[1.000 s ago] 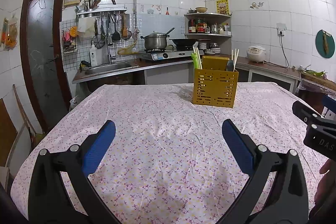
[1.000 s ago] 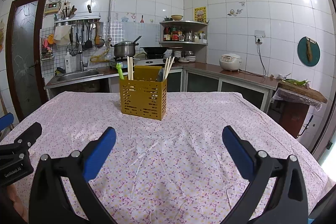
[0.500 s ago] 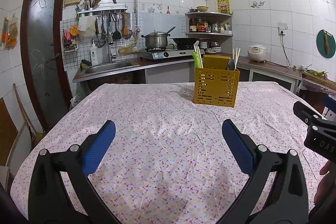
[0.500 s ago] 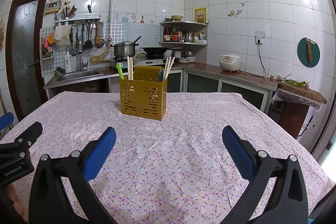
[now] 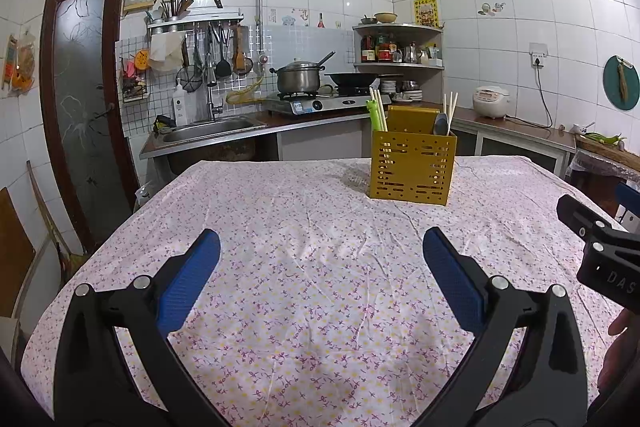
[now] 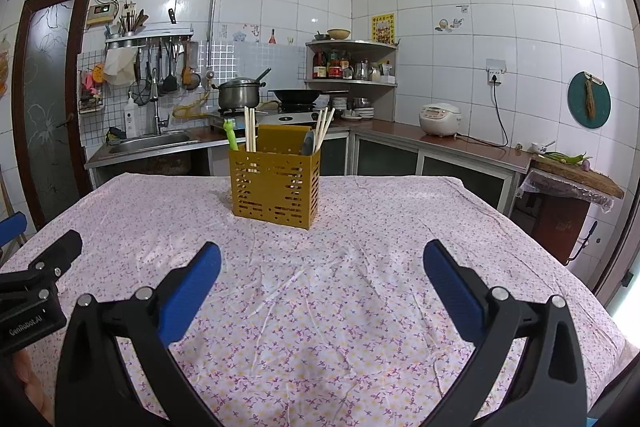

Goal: Organize utensils

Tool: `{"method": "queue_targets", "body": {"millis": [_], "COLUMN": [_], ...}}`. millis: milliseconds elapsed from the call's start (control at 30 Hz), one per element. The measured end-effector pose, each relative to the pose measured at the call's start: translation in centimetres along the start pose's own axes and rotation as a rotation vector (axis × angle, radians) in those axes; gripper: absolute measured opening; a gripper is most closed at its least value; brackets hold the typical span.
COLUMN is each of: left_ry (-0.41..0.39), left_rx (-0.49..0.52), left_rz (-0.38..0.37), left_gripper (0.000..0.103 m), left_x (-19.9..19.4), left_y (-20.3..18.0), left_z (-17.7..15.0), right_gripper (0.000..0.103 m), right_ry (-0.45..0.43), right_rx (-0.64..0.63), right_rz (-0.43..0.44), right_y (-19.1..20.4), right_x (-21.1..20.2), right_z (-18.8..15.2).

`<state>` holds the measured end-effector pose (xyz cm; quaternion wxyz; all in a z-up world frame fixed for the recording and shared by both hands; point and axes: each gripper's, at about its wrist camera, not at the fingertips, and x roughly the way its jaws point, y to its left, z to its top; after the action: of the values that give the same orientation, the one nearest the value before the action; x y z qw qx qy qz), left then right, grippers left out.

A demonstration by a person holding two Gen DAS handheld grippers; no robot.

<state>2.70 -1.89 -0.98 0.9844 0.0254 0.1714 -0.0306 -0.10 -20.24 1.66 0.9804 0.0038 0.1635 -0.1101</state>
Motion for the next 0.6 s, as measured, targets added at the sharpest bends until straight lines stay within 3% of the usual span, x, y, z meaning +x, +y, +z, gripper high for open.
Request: {"method": "queue_targets", "body": {"millis": [600], "left_ry": [0.000], "left_rx": [0.007], "left_rz": [0.004], "left_gripper": [0.098], "left_x": [0.17], "left_y": [-0.01], "left_z": [0.08], "right_gripper": [0.099], "right_ry": [-0.002], "right_rx": [-0.002], "right_rz": [0.002], "right_y": [0.00], "right_x": [0.15], "right_z": [0.05]}}
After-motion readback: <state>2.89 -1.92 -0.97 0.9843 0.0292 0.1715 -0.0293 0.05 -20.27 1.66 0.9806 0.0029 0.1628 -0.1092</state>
